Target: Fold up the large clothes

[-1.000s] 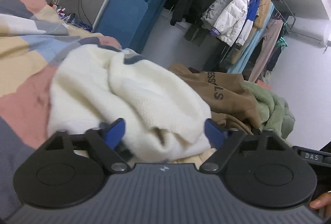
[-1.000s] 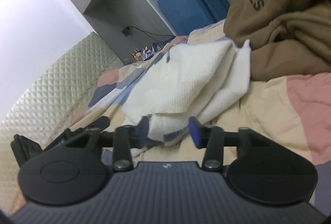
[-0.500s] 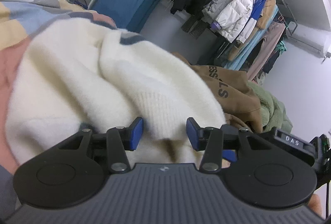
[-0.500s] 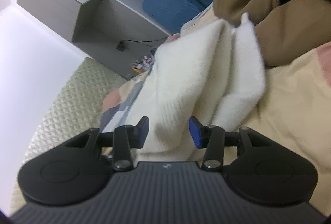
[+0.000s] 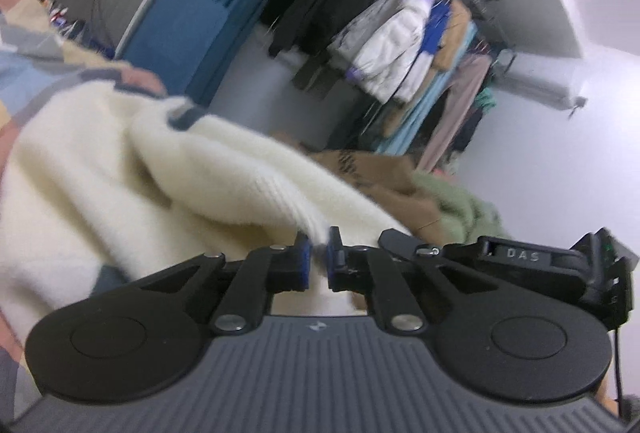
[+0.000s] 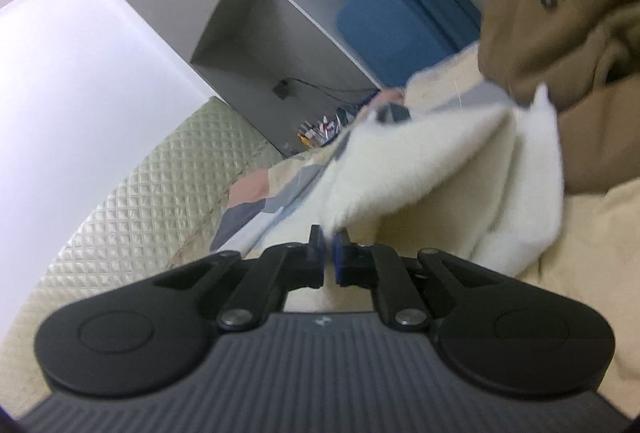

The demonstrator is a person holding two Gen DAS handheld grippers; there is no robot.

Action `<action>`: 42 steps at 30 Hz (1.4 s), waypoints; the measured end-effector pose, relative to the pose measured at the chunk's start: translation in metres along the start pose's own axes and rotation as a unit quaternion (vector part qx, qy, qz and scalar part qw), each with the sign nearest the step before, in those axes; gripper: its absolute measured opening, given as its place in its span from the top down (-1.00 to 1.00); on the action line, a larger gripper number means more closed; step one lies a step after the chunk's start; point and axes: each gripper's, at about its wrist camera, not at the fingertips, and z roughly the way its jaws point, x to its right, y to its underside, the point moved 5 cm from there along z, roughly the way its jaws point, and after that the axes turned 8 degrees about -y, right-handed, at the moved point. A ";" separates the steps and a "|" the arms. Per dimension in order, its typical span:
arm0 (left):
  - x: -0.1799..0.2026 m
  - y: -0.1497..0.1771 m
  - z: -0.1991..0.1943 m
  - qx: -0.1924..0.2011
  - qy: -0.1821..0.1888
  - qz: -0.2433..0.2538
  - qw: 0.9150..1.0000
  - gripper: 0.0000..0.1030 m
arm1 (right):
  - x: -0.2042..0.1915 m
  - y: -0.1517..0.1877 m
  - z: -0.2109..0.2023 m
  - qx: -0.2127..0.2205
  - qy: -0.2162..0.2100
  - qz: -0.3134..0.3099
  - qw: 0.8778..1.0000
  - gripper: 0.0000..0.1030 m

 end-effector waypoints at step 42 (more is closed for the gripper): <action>0.030 0.063 -0.108 -0.139 -0.087 -0.076 0.984 -0.31 | 0.007 0.086 -0.134 -0.050 0.082 0.172 0.980 -0.17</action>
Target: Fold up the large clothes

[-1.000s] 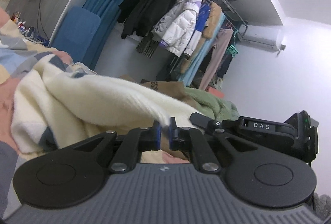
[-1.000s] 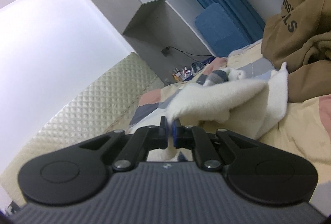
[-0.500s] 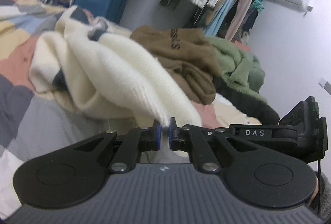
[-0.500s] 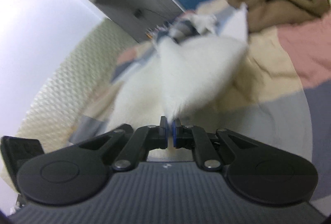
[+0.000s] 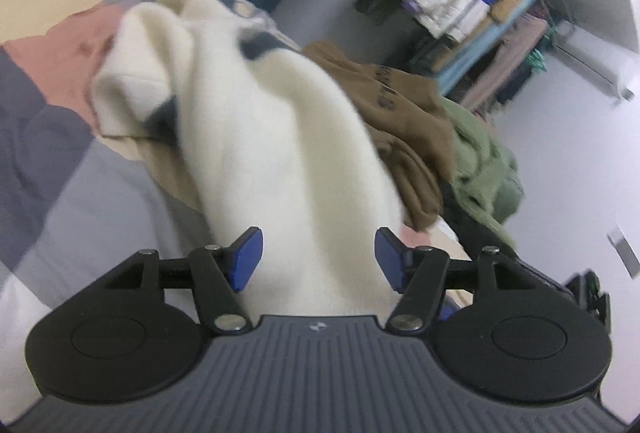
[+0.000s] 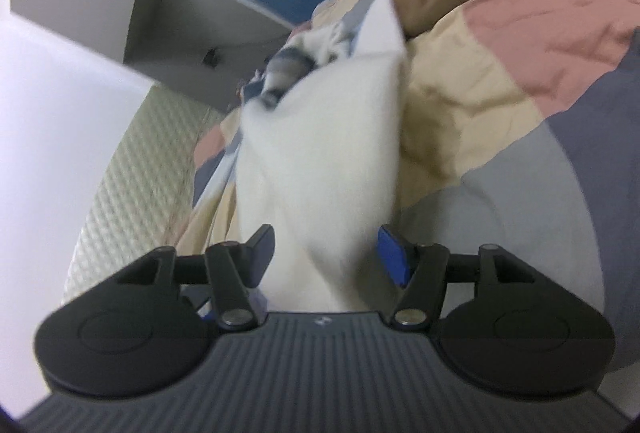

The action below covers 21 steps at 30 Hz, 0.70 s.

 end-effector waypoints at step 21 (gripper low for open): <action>-0.025 -0.024 0.076 0.002 0.005 0.017 1.000 -0.32 | 0.046 -0.037 0.062 0.003 0.008 0.068 0.998 -0.17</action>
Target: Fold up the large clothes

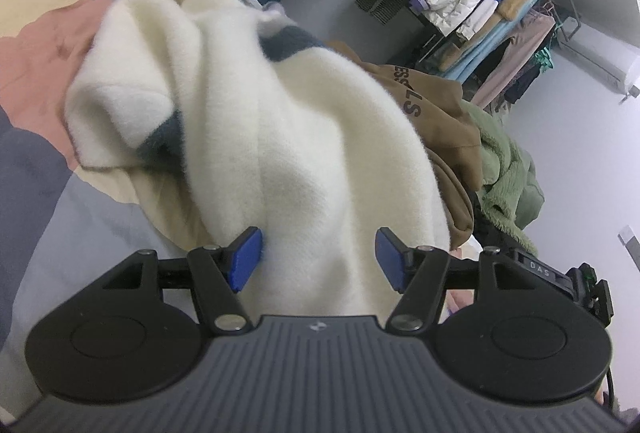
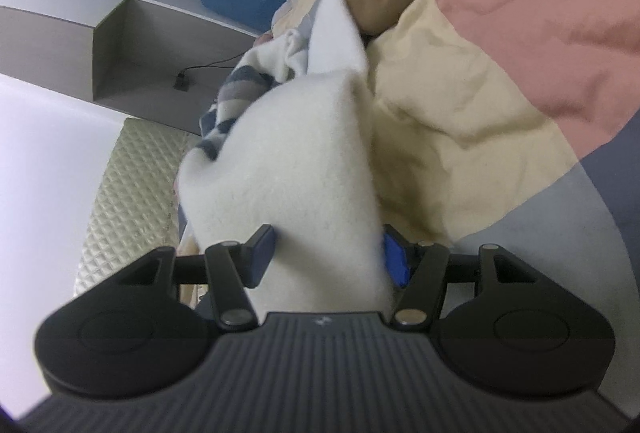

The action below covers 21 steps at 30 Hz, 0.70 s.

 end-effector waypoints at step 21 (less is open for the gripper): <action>-0.008 -0.004 -0.007 0.000 0.087 -0.091 0.992 -0.30 | -0.025 0.004 -0.013 0.016 -0.077 -0.004 0.997 -0.16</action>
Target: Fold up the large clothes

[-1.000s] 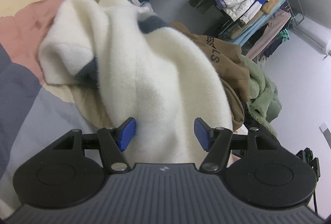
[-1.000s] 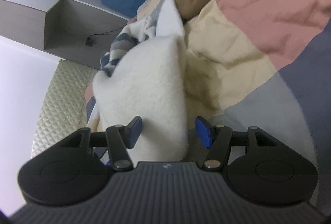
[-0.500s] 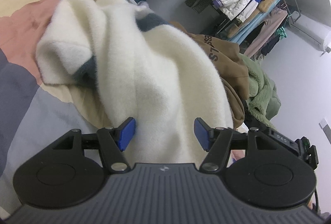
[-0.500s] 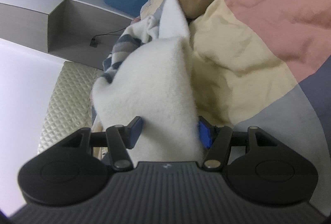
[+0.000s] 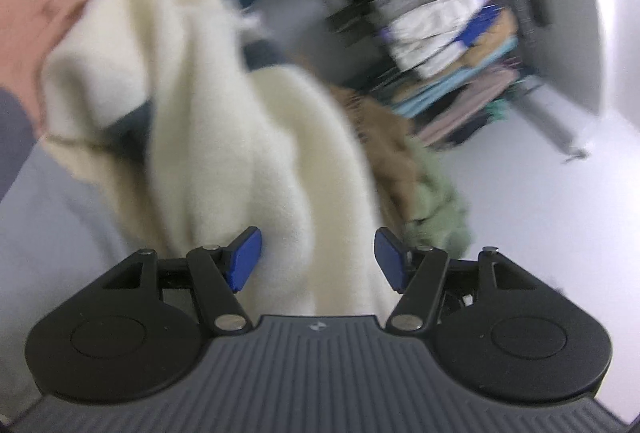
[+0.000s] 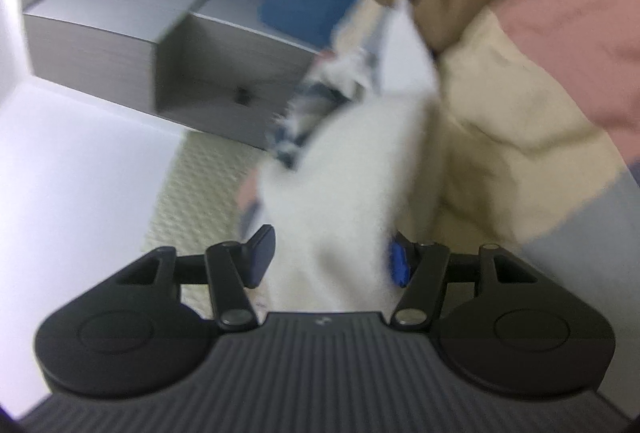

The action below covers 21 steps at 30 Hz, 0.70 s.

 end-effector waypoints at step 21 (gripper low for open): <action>0.053 0.005 -0.036 0.071 -0.006 0.103 0.992 0.86 | -0.042 0.010 -0.011 0.014 0.064 -0.224 0.972 0.73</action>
